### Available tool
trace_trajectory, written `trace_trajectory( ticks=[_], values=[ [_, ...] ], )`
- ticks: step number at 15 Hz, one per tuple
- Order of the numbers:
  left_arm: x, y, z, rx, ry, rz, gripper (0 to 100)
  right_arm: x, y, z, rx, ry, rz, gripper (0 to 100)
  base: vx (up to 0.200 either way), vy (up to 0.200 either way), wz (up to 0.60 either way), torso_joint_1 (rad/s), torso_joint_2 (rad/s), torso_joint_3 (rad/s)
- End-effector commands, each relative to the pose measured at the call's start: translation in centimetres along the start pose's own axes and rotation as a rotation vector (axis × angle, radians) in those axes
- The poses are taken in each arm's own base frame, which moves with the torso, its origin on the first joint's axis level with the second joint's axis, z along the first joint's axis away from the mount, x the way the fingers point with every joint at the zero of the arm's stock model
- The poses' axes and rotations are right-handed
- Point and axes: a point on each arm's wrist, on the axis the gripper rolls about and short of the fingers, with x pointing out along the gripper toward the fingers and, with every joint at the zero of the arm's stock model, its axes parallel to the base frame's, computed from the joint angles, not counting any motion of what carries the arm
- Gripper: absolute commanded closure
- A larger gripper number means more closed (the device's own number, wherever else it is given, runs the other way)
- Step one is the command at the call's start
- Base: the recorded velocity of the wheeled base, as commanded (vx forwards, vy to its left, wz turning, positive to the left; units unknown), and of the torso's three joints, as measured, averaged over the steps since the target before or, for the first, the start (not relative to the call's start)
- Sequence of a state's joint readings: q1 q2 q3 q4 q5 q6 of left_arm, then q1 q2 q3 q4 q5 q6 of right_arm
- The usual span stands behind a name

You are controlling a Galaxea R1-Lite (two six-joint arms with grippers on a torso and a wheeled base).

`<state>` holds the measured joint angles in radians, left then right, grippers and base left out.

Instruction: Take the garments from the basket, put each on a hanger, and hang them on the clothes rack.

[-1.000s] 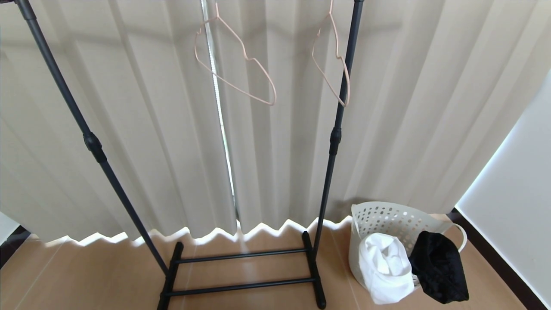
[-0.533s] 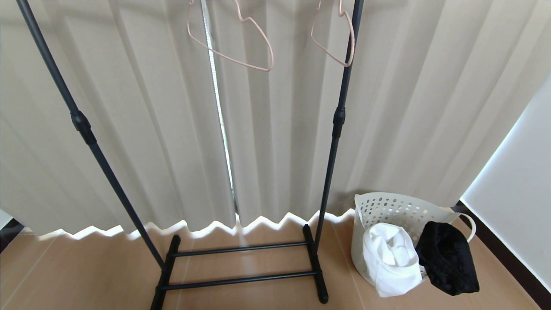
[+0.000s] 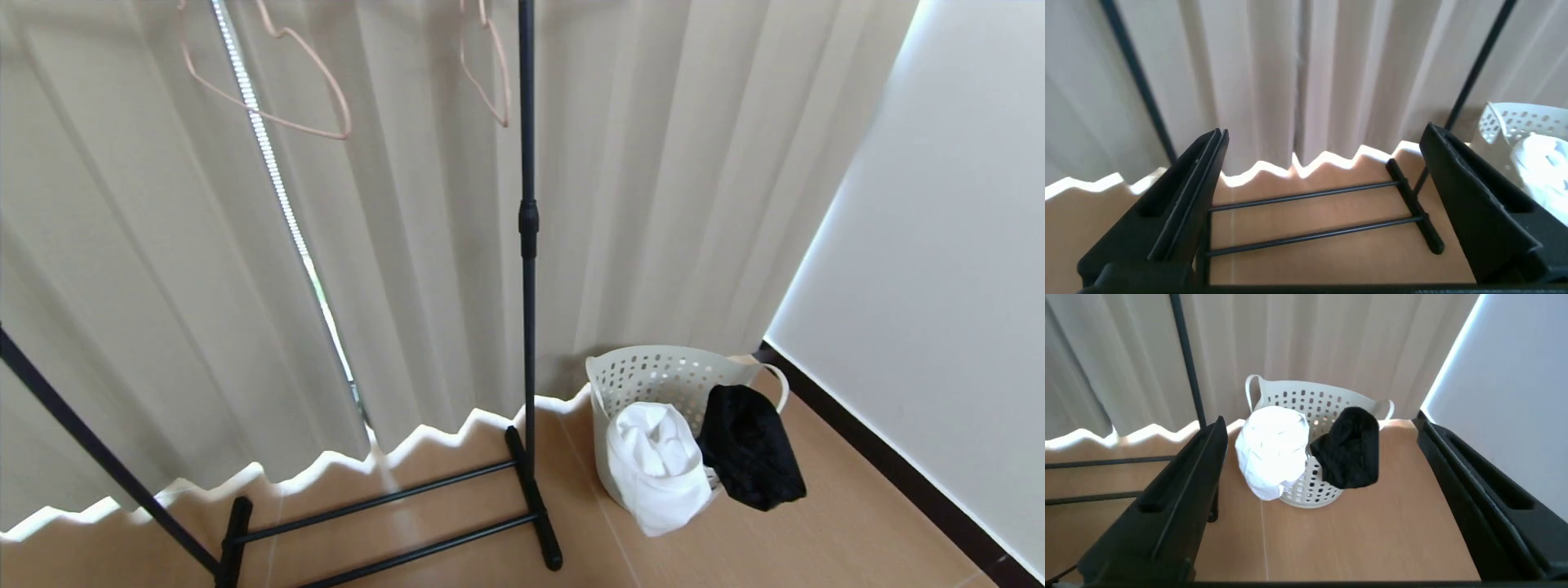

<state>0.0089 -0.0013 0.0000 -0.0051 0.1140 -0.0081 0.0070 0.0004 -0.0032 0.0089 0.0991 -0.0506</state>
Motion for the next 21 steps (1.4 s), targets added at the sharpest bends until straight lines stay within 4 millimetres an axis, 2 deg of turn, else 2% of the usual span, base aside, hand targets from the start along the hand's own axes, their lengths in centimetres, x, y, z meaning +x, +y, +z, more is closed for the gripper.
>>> trace_trajectory(
  ticks=[1,6,14,21],
  values=[
    [0.01,0.0,0.01,-0.001,0.0,0.001,0,0.0,0.0,-0.01,0.0,0.0,0.001,0,0.0,0.0,0.0,0.0,0.0,0.0],
    [0.01,0.0,0.01,0.0,0.0,0.001,0,0.0,0.0,-0.01,0.0,0.0,0.001,0,0.2,0.0,0.0,0.0,0.0,0.005],
    [0.01,0.0,0.0,-0.001,0.002,0.001,0,0.0,0.0,-0.01,0.0,0.0,0.001,0,0.0,0.0,0.0,0.0,0.0,0.0],
    [0.01,0.0,0.0,-0.001,0.002,0.001,0,0.0,0.0,-0.01,-0.002,0.0,0.001,0,0.0,0.0,0.0,0.002,0.0,-0.164]
  ],
)
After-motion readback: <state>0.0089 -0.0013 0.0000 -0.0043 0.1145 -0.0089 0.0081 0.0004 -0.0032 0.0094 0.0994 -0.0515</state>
